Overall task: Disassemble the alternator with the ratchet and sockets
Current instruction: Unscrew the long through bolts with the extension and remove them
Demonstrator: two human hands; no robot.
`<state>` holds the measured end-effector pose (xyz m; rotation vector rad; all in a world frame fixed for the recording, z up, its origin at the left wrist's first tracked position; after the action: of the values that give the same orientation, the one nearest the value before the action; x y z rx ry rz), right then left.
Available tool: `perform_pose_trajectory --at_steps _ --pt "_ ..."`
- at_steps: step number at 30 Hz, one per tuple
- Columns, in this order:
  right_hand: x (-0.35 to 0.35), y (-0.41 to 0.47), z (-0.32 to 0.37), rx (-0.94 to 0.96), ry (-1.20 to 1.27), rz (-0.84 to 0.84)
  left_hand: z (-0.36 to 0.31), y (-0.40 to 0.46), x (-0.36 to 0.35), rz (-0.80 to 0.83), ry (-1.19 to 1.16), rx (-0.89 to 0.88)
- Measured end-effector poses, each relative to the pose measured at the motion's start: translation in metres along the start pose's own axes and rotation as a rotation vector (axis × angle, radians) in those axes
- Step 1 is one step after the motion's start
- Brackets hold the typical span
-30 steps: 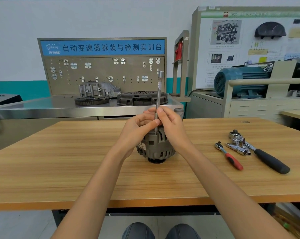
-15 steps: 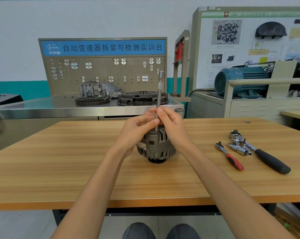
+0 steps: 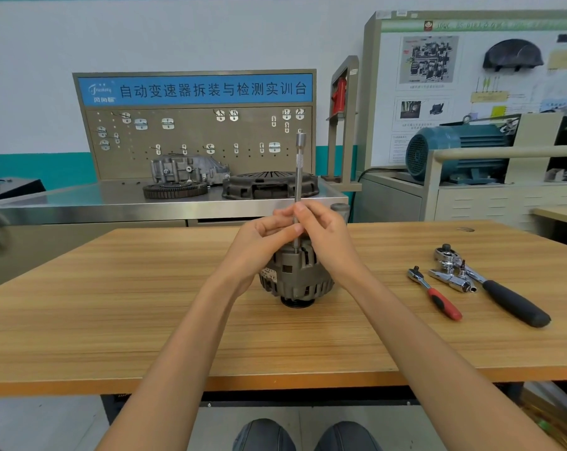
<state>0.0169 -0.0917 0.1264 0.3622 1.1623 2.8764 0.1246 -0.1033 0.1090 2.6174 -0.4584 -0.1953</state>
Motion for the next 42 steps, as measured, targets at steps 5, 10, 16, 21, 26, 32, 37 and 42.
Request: perform_pose_trajectory --at_steps 5,10,16,21,26,32,37,42 --pt "-0.0026 -0.0005 0.0001 -0.009 -0.016 0.009 0.0002 0.0016 0.0015 -0.038 -0.003 0.013" --pt "-0.0041 -0.0025 0.0014 -0.029 0.013 0.015 0.0013 0.003 0.0013 -0.102 0.021 0.005" --pt "-0.0028 -0.0003 -0.0009 -0.037 -0.057 0.019 0.0023 0.003 0.0022 -0.055 0.022 0.017" --pt "-0.0033 0.0004 -0.0015 -0.036 -0.061 0.043 0.0019 0.0023 0.0022 -0.031 0.011 0.039" --pt "-0.0055 0.0002 -0.0041 -0.064 -0.019 0.05 0.0004 0.0039 0.0017 -0.073 0.002 0.002" --pt "-0.0009 -0.0018 -0.0032 -0.058 0.004 -0.025 0.0017 0.0031 0.0 -0.14 0.037 -0.011" --pt "0.0014 0.0003 -0.002 -0.04 -0.006 -0.016 -0.0008 0.0012 -0.0016 -0.075 0.026 -0.012" --pt "0.0019 0.0003 -0.0001 -0.028 -0.02 -0.025 -0.0007 0.0001 -0.0006 -0.071 0.028 0.001"
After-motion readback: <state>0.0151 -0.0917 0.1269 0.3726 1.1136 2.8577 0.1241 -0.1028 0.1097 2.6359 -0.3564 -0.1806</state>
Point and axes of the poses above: each hand's wrist, its own y-axis towards the middle knuckle, its own x-axis out of the back of the hand, z = x × y, the point moved 7 cm from there along y, towards the middle knuckle, and after that the axes turned 10 degrees about -y, right-handed, at the moved point
